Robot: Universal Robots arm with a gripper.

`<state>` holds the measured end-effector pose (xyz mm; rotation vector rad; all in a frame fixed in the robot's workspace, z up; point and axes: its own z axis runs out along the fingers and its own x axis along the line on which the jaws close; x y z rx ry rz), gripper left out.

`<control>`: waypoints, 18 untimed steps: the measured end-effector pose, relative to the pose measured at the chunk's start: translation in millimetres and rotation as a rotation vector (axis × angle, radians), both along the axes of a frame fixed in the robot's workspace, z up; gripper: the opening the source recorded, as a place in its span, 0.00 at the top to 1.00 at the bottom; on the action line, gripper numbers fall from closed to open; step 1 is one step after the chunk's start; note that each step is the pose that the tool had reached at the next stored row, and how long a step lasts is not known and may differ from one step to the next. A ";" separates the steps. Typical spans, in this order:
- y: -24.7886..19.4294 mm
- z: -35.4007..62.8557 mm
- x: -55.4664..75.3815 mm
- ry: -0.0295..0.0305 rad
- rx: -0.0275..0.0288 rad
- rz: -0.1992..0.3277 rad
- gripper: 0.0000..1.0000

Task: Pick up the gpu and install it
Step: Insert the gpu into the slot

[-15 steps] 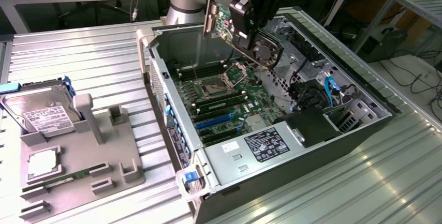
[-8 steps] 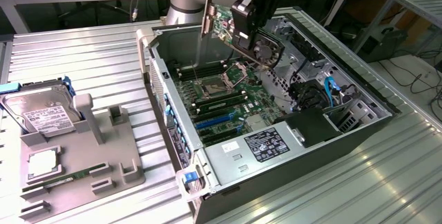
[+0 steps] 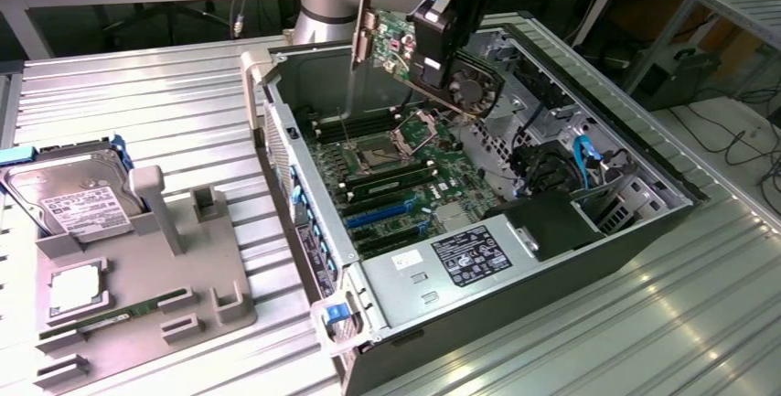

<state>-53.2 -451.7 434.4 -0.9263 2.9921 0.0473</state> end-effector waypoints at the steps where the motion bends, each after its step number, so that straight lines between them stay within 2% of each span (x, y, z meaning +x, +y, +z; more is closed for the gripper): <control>1: 0.0 0.0 0.0 0.0000 0.0001 0.007 0.73; 18: 0.0 0.0 0.1 0.0013 -0.0003 0.109 0.73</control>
